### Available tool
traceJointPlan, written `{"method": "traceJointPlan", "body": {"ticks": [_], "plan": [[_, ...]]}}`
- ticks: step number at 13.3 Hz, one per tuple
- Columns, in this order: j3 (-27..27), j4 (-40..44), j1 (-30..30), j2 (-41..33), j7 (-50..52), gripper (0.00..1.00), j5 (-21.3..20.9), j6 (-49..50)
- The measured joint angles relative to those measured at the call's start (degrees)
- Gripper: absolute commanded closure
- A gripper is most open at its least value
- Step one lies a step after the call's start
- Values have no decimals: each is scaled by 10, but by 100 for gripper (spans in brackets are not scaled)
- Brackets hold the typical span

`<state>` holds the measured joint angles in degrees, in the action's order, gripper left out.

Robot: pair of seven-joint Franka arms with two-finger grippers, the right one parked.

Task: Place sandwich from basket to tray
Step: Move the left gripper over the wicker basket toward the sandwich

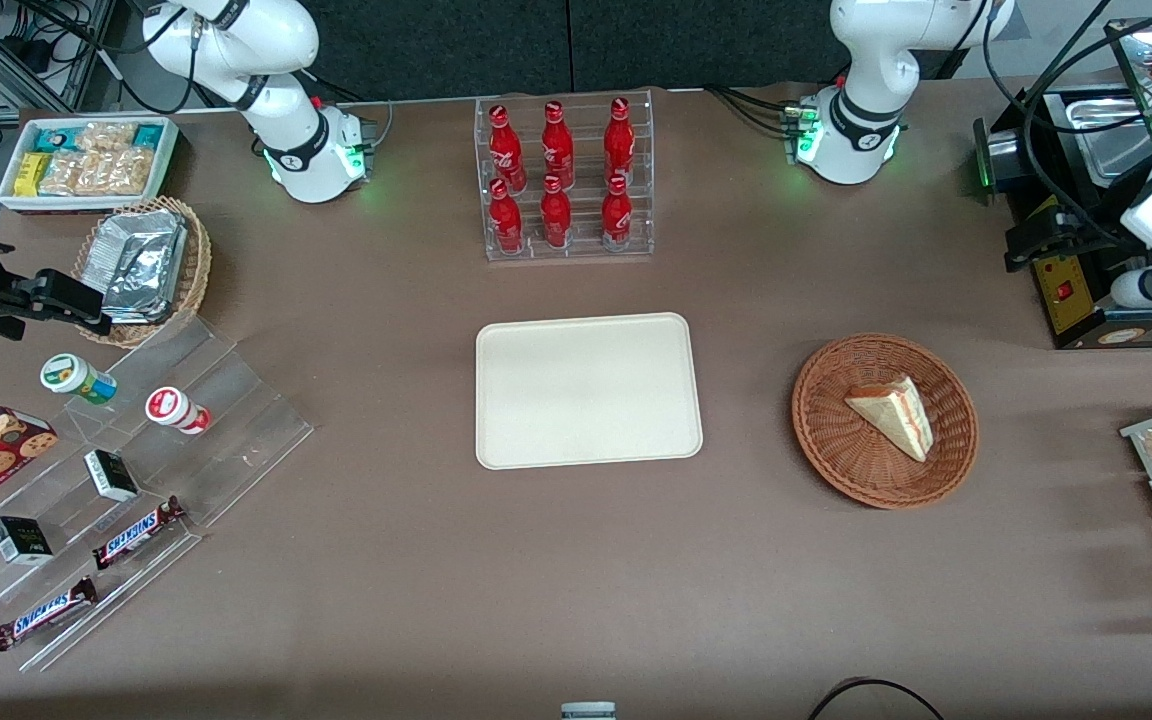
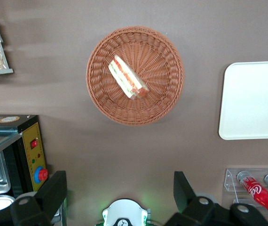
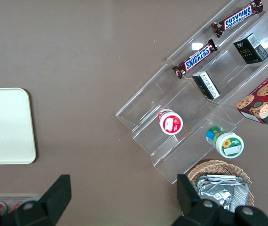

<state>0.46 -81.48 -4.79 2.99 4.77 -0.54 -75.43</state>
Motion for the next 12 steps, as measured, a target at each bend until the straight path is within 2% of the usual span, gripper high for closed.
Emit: {"method": "traceJointPlan", "body": {"ticks": [6, 9, 12], "plan": [[0, -70, 0, -21, 0, 0, -21, -57], [0, -146, 0, -22, 16, 0, -22, -146], [0, -225, 0, -22, 108, 0, -22, -252]]}}
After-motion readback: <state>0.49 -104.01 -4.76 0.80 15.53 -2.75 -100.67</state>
